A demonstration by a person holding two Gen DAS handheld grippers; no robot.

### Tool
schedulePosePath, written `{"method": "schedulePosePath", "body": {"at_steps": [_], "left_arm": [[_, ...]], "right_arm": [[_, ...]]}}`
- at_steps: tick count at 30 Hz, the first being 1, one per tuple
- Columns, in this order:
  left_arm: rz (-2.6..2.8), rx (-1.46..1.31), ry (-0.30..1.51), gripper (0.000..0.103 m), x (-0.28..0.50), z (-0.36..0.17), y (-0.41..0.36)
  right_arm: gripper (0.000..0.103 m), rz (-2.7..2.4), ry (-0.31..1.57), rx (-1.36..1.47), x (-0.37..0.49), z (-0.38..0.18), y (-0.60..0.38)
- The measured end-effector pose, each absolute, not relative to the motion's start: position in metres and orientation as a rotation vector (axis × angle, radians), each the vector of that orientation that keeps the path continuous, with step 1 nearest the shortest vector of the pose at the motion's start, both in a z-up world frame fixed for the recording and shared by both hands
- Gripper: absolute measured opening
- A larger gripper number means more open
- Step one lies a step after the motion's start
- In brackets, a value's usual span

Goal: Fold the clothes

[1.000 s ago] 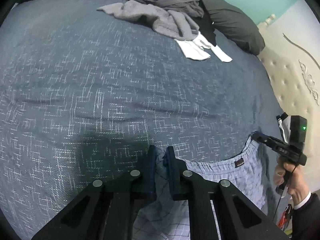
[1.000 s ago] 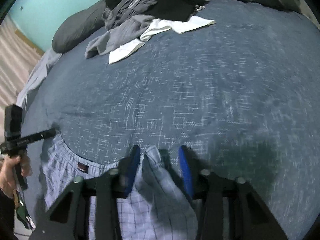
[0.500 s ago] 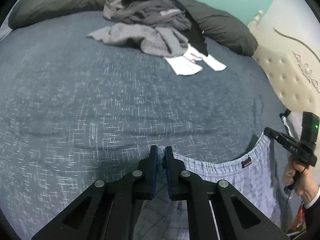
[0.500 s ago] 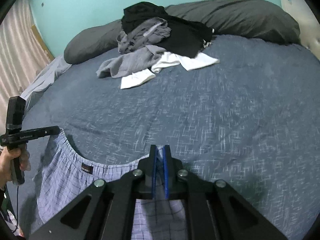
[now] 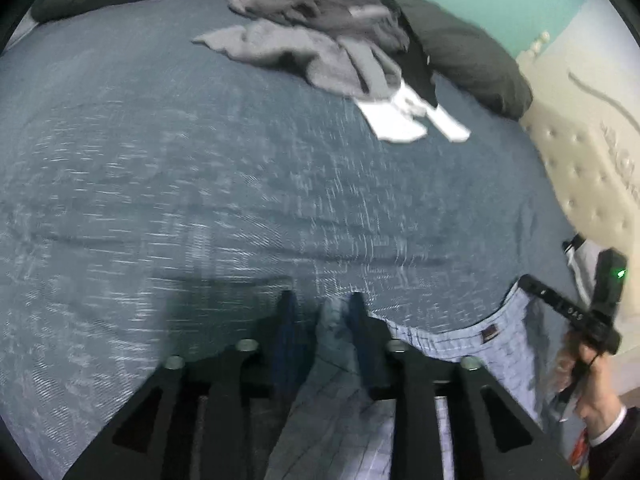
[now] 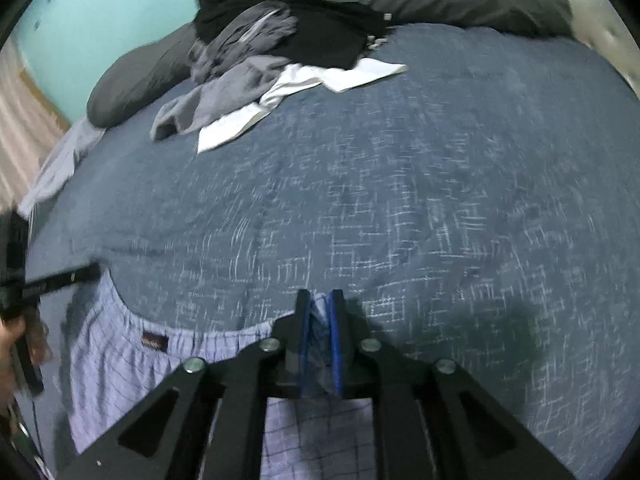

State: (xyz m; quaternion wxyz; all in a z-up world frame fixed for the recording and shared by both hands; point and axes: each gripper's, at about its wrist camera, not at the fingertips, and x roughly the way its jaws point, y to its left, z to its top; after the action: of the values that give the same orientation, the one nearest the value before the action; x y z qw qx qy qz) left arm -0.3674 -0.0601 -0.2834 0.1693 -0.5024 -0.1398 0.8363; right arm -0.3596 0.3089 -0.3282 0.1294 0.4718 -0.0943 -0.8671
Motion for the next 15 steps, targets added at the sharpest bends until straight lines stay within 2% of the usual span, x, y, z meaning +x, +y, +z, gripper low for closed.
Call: {"method": "schedulePosePath", "body": {"at_steps": [1,10,15], "left_arm": [[2.383,-1.418,-0.416,0.042,-0.364,-0.279,-0.069],[2.407,-1.459,-0.52,0.045,-0.293,-0.278,-0.139],[2.401,-1.511,-0.476,0.045,-0.255,-0.295,-0.149]], "right_arm": [[0.029,-2.533,-0.316,1.363,-0.358,-0.324,0.313],[0.029,-2.521,-0.651,1.254,-0.297,-0.294,0.335],[0.03,-2.469,-0.746,1.209,-0.245,-0.292,0.331]]}}
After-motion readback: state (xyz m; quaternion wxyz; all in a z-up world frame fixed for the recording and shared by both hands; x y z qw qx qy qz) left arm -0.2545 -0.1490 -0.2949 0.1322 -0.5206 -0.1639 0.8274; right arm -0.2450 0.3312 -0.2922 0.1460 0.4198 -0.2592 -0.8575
